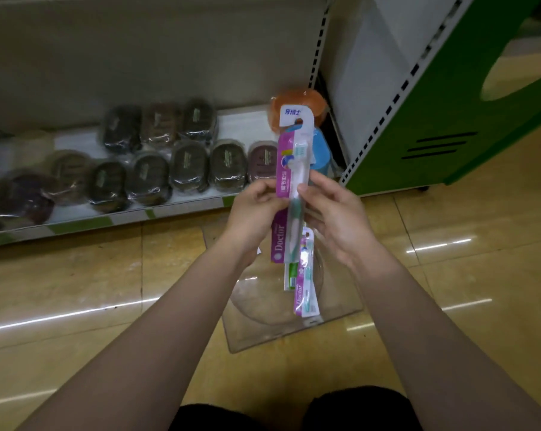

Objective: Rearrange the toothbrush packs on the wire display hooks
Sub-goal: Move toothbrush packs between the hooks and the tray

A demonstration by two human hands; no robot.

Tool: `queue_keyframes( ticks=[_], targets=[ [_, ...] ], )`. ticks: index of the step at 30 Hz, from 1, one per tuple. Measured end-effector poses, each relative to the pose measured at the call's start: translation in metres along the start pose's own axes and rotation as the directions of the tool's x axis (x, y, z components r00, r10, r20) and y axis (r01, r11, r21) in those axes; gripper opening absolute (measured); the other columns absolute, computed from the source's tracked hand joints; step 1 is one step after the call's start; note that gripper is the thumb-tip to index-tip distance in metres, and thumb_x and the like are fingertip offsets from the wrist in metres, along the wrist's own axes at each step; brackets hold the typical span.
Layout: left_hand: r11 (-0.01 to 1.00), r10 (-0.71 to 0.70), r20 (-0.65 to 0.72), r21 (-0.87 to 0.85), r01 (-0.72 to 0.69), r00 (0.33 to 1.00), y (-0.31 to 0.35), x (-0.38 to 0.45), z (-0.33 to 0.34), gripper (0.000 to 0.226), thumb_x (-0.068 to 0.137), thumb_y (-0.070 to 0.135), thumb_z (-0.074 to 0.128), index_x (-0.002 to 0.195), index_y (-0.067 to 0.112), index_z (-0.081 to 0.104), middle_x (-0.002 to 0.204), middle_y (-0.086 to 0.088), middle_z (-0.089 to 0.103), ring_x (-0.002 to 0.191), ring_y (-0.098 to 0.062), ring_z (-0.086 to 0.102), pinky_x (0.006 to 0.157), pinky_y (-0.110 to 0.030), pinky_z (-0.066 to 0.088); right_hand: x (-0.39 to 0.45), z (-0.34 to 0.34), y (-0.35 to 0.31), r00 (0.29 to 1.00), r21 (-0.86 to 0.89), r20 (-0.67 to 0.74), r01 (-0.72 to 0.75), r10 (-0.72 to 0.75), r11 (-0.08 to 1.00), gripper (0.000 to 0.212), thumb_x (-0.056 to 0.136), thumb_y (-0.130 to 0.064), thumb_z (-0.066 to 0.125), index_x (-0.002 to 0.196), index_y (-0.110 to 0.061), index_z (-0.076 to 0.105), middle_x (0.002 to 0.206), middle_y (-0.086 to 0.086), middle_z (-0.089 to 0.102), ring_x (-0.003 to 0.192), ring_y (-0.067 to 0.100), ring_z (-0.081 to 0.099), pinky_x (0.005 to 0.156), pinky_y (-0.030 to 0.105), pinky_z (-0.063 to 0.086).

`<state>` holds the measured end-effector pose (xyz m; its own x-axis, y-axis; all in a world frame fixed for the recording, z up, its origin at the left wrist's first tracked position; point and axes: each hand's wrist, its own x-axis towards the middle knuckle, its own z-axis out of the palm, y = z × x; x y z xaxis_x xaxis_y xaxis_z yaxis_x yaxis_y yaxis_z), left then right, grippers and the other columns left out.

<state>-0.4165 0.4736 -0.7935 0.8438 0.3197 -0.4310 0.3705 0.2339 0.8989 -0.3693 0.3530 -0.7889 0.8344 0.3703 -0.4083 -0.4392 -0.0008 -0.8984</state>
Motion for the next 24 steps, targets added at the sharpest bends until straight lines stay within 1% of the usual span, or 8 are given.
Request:
queue_keyframes(
  ticks=[2,5,8,12,15,17,20,24],
  targets=[
    [1.0,0.011,0.001,-0.003,-0.011,1.0,0.031,-0.022,0.003,0.018,0.085,0.002,0.06,0.092,0.019,0.064,0.09,-0.002,0.07,0.083,-0.015,0.065,0.074,-0.028,0.05,-0.02,0.006,-0.031,1.0,-0.016,0.01,0.019,-0.019,1.0,0.024,0.091,-0.01,0.058,0.106,-0.026,0.067,0.103,0.002,0.072,0.1,0.021,0.067,0.087,0.036,0.054],
    [0.999,0.031,0.008,-0.012,-0.03,1.0,0.082,-0.055,0.006,0.018,0.086,0.0,0.058,0.093,0.015,0.063,0.084,0.001,0.069,0.08,-0.013,0.065,0.074,-0.028,0.054,-0.05,0.015,-0.079,1.0,-0.011,-0.013,0.017,-0.017,1.0,0.027,0.089,-0.009,0.06,0.115,-0.019,0.063,0.098,0.001,0.071,0.096,0.019,0.067,0.087,0.037,0.054],
    [0.998,0.055,0.025,-0.026,-0.055,0.998,0.129,-0.086,0.009,0.02,0.086,-0.004,0.055,0.098,0.01,0.063,0.081,0.0,0.068,0.073,-0.01,0.063,0.07,-0.025,0.053,-0.079,0.026,-0.127,0.999,-0.031,-0.011,0.034,-0.034,0.999,0.033,0.09,-0.009,0.06,0.122,-0.014,0.059,0.099,0.005,0.071,0.094,0.018,0.067,0.09,0.04,0.054],
    [0.997,0.065,0.005,-0.046,-0.065,0.998,0.198,-0.127,0.008,0.02,0.086,-0.003,0.053,0.092,0.013,0.064,0.084,-0.005,0.066,0.073,-0.015,0.06,0.067,-0.026,0.05,-0.118,0.044,-0.196,0.997,-0.072,0.028,0.075,-0.074,0.995,0.031,0.09,-0.011,0.06,0.12,-0.018,0.06,0.101,0.006,0.072,0.091,0.015,0.069,0.087,0.036,0.055],
    [0.997,0.068,0.0,-0.048,-0.068,0.998,0.244,-0.154,0.001,0.022,0.086,-0.002,0.051,0.089,0.015,0.064,0.082,-0.004,0.066,0.066,-0.012,0.059,0.059,-0.019,0.048,-0.141,0.057,-0.242,0.99,-0.09,0.092,0.114,-0.106,0.989,0.03,0.089,-0.011,0.061,0.118,-0.018,0.061,0.096,0.002,0.074,0.087,0.012,0.07,0.08,0.031,0.057],
    [0.997,0.066,0.004,-0.037,-0.066,0.998,0.269,-0.171,-0.003,0.022,0.086,-0.001,0.05,0.093,0.013,0.065,0.083,-0.004,0.068,0.068,-0.013,0.061,0.061,-0.021,0.049,-0.154,0.064,-0.267,0.986,-0.105,0.117,0.131,-0.119,0.986,0.034,0.088,-0.013,0.063,0.121,-0.017,0.06,0.099,0.003,0.073,0.091,0.014,0.07,0.081,0.033,0.057],
    [0.996,0.084,-0.006,-0.04,-0.085,0.996,0.313,-0.203,-0.009,0.021,0.089,0.003,0.05,0.103,0.01,0.065,0.092,-0.008,0.07,0.079,-0.019,0.064,0.072,-0.03,0.051,-0.176,0.078,-0.311,0.978,-0.166,0.151,0.171,-0.146,0.971,0.034,0.086,-0.018,0.066,0.119,-0.022,0.061,0.099,0.0,0.073,0.092,0.015,0.07,0.081,0.036,0.057],
    [0.991,0.126,-0.07,-0.044,-0.129,0.99,0.366,-0.243,-0.012,0.02,0.089,0.003,0.052,0.099,0.014,0.066,0.088,-0.007,0.071,0.076,-0.018,0.065,0.065,-0.028,0.049,-0.206,0.096,-0.365,0.962,-0.188,0.203,0.219,-0.18,0.957,0.028,0.084,-0.02,0.068,0.111,-0.025,0.065,0.099,-0.003,0.073,0.096,0.015,0.069,0.085,0.04,0.055]
  ],
)
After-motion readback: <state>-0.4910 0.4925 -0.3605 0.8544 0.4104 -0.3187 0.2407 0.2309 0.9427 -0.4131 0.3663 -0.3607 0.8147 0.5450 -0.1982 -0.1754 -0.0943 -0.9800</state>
